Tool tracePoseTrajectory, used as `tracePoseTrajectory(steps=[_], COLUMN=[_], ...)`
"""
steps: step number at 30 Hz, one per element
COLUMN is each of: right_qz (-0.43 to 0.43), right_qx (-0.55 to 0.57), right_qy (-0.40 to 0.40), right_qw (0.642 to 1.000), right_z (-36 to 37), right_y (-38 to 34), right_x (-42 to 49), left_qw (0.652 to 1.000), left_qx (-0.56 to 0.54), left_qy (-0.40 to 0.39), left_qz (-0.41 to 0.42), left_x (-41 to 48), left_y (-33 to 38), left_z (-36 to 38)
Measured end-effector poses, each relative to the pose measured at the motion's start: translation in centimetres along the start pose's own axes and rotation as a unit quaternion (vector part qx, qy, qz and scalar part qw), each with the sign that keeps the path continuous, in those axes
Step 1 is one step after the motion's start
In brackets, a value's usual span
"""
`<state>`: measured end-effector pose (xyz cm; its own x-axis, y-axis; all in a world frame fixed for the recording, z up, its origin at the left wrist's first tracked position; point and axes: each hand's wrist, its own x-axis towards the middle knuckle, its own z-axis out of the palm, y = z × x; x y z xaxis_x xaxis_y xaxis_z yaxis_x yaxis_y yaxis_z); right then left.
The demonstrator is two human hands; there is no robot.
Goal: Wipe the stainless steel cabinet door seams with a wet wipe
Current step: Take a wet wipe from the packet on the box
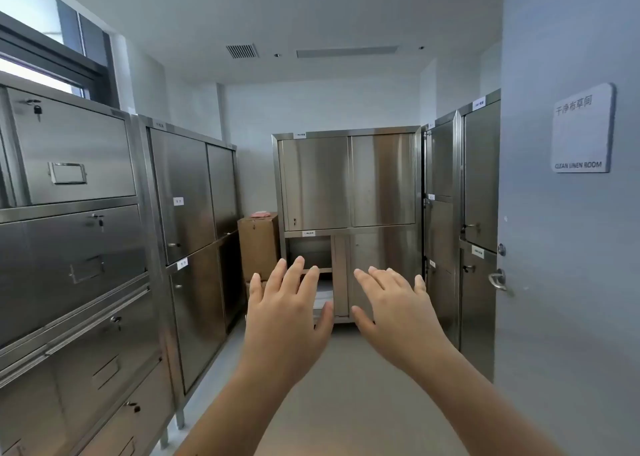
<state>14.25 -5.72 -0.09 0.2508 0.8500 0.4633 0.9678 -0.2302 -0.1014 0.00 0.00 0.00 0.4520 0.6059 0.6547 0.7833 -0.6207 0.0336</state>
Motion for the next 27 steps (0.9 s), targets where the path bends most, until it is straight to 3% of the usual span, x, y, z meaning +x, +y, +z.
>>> tracePoseTrajectory(steps=[2, 5, 12, 27], right_qz=[-0.005, -0.012, -0.022, -0.051], right_qx=[0.001, -0.006, -0.010, -0.010], right_qy=[0.005, -0.001, -0.012, 0.022], right_qw=[1.000, 1.000, 1.000, 0.998], right_z=[0.6, 1.6, 4.4, 9.9], right_y=[-0.6, -1.2, -0.8, 10.0], right_x=[0.5, 1.1, 3.3, 17.5], left_qw=[0.998, 1.000, 1.000, 0.999], left_qx=[-0.040, -0.012, -0.004, -0.021], left_qy=[0.042, 0.000, -0.012, -0.009], left_qz=[0.008, -0.005, -0.006, -0.033], left_x=[-0.1, 0.0, 1.4, 14.6], left_y=[-1.0, -2.3, -3.5, 0.3], left_z=[0.3, 1.4, 4.8, 17.5])
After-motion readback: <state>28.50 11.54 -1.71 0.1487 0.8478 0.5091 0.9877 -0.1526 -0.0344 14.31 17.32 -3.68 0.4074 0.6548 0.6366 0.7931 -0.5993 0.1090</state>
